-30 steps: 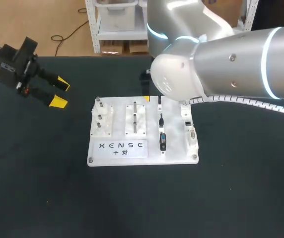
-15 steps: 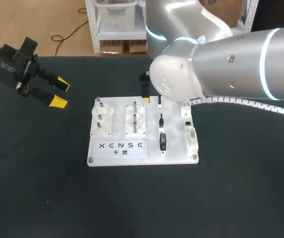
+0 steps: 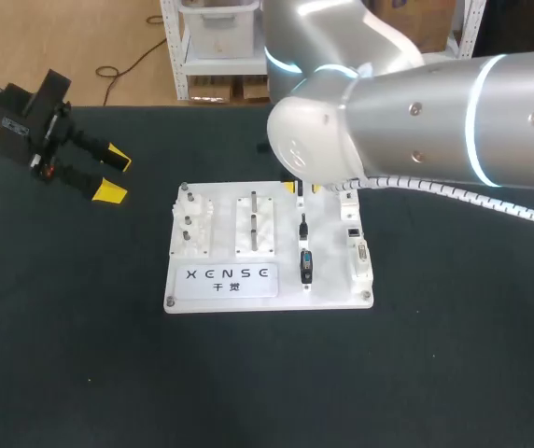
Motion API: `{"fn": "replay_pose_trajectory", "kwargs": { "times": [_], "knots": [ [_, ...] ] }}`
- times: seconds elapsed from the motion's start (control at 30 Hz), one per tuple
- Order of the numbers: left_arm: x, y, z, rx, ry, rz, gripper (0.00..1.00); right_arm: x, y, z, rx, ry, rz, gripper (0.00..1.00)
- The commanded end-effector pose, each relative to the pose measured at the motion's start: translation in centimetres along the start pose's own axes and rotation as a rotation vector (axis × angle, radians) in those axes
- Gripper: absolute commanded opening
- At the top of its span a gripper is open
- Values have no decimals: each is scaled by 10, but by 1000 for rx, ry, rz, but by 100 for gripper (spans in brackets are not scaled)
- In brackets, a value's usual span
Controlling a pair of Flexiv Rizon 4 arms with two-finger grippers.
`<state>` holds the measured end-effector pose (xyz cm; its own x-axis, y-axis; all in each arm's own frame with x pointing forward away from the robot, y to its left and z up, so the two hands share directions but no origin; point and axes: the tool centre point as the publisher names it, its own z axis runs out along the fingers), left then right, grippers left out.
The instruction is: Insert the USB connector, Ethernet cable, and multi-pin plug into their matching sockets one by one.
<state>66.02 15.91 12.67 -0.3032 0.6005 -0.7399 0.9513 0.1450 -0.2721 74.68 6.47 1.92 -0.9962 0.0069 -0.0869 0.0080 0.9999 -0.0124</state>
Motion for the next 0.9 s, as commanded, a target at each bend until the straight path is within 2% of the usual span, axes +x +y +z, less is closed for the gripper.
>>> {"fn": "replay_pose_trajectory", "kwargs": {
  "times": [0.03,0.2,0.3,0.53,0.63,0.9],
  "knots": [
    [1,0,0,-1,-1,2,100,-3,2,2,4,6,2,27],
    [1,0,0,-1,-1,2,100,-3,2,3,7,9,3,17],
    [1,0,0,-1,-1,2,100,-3,3,4,6,3,6,1],
    [1,0,0,-1,-1,2,100,-3,2,-11,-25,-44,-7,0],
    [1,0,0,-1,-1,2,100,-4,-3,-21,-22,-78,-15,0],
    [1,0,0,-1,-1,2,100,-2,-18,-37,-33,-105,3,0]
  ]
}}
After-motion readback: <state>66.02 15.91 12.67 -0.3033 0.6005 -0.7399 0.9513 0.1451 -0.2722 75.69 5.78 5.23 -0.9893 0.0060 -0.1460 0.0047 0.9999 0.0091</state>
